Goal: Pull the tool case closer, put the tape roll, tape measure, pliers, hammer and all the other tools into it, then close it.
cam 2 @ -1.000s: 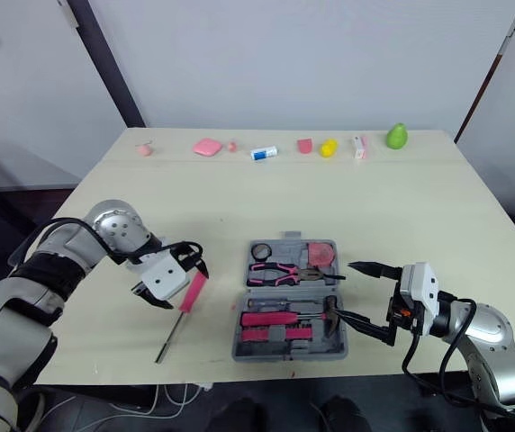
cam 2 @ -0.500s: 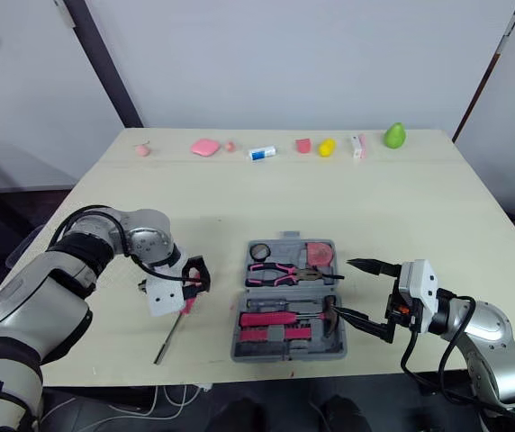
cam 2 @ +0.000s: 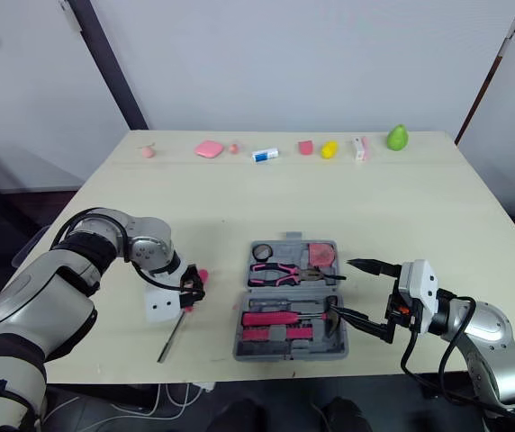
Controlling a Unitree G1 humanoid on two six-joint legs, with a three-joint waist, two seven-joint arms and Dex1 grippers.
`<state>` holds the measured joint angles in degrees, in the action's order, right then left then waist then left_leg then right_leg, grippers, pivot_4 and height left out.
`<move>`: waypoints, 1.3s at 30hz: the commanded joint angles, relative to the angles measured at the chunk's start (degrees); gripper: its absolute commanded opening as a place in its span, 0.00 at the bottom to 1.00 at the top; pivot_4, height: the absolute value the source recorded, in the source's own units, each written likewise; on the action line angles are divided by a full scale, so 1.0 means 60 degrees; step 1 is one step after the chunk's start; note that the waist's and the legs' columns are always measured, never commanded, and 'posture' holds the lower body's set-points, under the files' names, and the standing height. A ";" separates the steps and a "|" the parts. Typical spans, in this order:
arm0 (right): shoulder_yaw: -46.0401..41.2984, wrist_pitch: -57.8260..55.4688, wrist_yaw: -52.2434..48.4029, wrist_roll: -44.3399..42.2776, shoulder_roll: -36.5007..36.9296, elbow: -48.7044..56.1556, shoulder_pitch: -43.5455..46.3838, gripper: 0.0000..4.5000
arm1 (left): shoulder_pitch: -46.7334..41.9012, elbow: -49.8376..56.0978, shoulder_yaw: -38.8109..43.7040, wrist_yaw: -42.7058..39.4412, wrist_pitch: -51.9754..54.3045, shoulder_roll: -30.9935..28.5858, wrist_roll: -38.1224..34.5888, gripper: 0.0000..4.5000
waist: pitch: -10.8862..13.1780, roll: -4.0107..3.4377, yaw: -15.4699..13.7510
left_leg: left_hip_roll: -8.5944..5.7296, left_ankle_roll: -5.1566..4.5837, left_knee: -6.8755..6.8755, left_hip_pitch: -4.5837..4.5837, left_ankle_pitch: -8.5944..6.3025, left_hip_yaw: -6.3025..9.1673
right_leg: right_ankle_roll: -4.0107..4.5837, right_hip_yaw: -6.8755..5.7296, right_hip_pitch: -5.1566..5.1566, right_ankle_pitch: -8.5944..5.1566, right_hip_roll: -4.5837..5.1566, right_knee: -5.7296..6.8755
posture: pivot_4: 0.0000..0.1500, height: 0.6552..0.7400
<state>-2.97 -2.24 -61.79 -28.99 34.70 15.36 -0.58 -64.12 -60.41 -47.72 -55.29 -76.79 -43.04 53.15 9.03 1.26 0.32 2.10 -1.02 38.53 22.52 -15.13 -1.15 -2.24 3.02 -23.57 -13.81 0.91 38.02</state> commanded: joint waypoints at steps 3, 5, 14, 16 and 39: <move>-0.0211 0.0040 0.0098 -0.0032 0.0131 0.0405 -0.0062 1.00 | 0.0284 -0.0261 -0.0313 0.0098 -0.0309 0.0286 -0.0046 0.12 | -0.0013 -0.0022 -0.0020 | -0.0002 0.0000 0.0000 -0.0003 0.0000 -0.0002 | -0.0004 0.0003 0.0004 0.0002 0.0002 -0.0001 | 1.00 1.00; -0.0196 0.0058 0.0117 -0.0025 0.0139 0.0401 -0.0084 1.00 | 0.0317 -0.0382 -0.0322 -0.0040 -0.0450 0.0280 -0.0164 0.09 | -0.0020 -0.0030 -0.0016 | -0.0002 0.0000 0.0000 -0.0011 0.0000 -0.0003 | -0.0004 0.0003 0.0010 0.0003 0.0001 -0.0001 | 1.00 1.00; -0.0080 0.0079 0.0131 0.0001 0.0091 0.0347 0.0001 1.00 | 0.0600 -0.0971 0.0377 -0.1688 -0.0313 -0.0273 -0.2407 0.09 | -0.0021 -0.0031 0.0111 | 0.0000 0.0000 -0.0001 -0.0012 0.0000 -0.0008 | -0.0005 0.0009 0.0009 0.0002 -0.0002 -0.0004 | 1.00 1.00; -0.0078 0.0078 0.0107 -0.0008 0.0087 0.0336 0.0006 1.00 | 0.0801 -0.0768 0.0671 -0.2481 0.0058 -0.0562 -0.3470 0.09 | -0.0019 -0.0028 0.0121 | 0.0007 -0.0001 -0.0001 -0.0010 -0.0001 -0.0009 | -0.0004 0.0007 0.0004 0.0002 -0.0007 -0.0002 | 1.00 1.00; 0.0070 0.0021 -0.0409 -0.0156 0.0066 0.0014 0.0267 1.00 | 0.9656 1.3649 0.8434 -0.0423 1.9531 -0.3736 -1.1769 0.09 | 0.0006 -0.0001 0.0017 | 0.0053 0.0000 0.0007 0.0007 0.0000 0.0018 | -0.0004 -0.0023 -0.0013 -0.0002 0.0005 0.0014 | 1.00 1.00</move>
<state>-1.93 -2.29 -63.64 -28.95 34.71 14.71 0.67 -6.15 16.90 -1.48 -61.94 31.82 -66.23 -14.93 9.06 1.25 0.42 2.34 -1.01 38.58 22.56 -15.13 -1.01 -2.28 2.85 -23.65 -13.84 0.93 38.10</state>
